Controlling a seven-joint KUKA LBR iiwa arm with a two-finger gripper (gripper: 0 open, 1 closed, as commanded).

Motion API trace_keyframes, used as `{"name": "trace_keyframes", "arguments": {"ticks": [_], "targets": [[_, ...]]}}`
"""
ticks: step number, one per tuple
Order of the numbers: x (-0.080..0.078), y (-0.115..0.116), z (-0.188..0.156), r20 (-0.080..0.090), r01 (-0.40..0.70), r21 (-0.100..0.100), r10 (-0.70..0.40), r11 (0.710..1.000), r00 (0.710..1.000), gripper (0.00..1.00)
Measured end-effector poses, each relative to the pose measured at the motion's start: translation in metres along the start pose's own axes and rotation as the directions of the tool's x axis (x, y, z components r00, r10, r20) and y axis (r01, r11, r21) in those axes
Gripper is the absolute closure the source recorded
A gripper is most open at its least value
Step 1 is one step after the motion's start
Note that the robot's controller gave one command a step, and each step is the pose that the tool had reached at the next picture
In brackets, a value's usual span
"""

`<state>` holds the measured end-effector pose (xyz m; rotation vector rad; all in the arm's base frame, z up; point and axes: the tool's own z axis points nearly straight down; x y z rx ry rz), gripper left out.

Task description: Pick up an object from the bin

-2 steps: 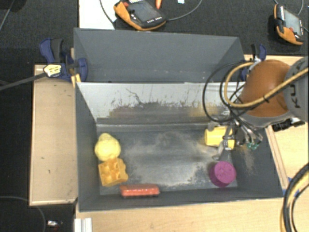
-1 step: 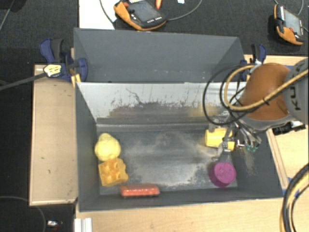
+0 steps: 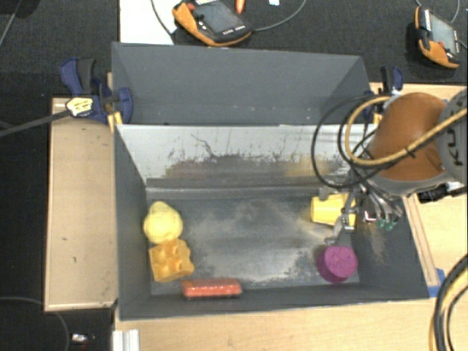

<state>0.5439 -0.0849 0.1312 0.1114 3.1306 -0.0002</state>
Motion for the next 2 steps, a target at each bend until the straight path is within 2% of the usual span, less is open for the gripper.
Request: {"name": "trace_keyframes", "arguments": {"ticks": [1,2], "targets": [[-0.001,0.039,0.045,-0.001,0.282,-0.003,-0.282,0.959,0.959,0.0],[0.001,0.006,-0.014,0.017,0.068,0.005,-0.068,0.998,0.998,0.0]]}}
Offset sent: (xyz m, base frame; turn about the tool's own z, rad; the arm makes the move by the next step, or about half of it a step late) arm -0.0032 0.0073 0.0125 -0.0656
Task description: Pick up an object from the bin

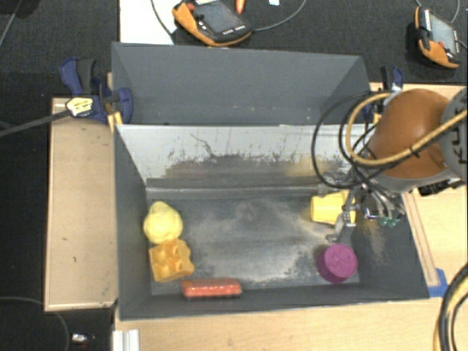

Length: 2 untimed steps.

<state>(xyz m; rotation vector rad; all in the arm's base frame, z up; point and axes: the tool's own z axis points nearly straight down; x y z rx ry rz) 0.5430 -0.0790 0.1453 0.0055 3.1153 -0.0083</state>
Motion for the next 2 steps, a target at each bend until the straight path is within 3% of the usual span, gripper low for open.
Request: {"name": "trace_keyframes", "arguments": {"ticks": [1,2], "targets": [[-0.0483,-0.0265,0.0564,-0.009,0.285,-0.01,-0.285,0.959,0.959,1.0],[-0.0483,-0.0264,0.0564,-0.009,0.284,-0.011,-0.284,0.959,0.959,1.0]]}}
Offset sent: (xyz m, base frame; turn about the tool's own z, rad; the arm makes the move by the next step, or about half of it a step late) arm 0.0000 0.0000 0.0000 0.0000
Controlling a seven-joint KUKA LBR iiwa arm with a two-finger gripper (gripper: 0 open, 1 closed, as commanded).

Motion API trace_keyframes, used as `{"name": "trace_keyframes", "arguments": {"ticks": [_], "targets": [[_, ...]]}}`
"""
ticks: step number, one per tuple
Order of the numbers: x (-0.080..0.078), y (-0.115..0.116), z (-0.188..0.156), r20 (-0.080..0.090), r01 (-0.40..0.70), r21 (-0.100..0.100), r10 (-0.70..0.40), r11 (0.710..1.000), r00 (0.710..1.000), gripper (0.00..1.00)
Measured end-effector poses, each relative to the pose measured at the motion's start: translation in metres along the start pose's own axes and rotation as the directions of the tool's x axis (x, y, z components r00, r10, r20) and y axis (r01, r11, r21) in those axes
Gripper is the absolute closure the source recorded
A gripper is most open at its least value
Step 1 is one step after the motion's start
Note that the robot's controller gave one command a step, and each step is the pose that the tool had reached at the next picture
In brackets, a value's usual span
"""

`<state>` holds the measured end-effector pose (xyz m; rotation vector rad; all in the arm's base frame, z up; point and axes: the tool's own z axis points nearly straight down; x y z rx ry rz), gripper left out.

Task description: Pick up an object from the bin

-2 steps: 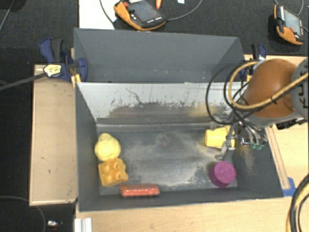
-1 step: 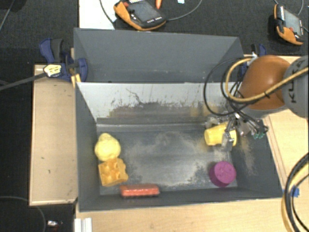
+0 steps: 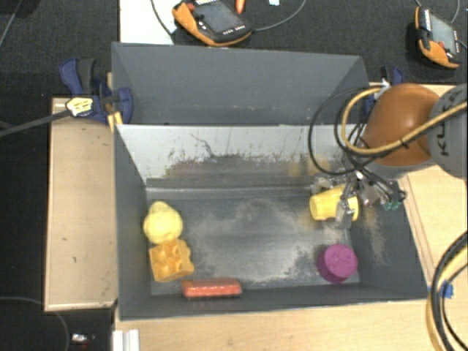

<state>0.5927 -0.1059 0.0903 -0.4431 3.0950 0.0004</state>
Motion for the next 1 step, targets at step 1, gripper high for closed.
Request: {"name": "trace_keyframes", "arguments": {"ticks": [1], "targets": [[0.0048,0.0111,-0.1016,-0.001,0.001,-0.001,-0.001,1.0,1.0,1.0]]}}
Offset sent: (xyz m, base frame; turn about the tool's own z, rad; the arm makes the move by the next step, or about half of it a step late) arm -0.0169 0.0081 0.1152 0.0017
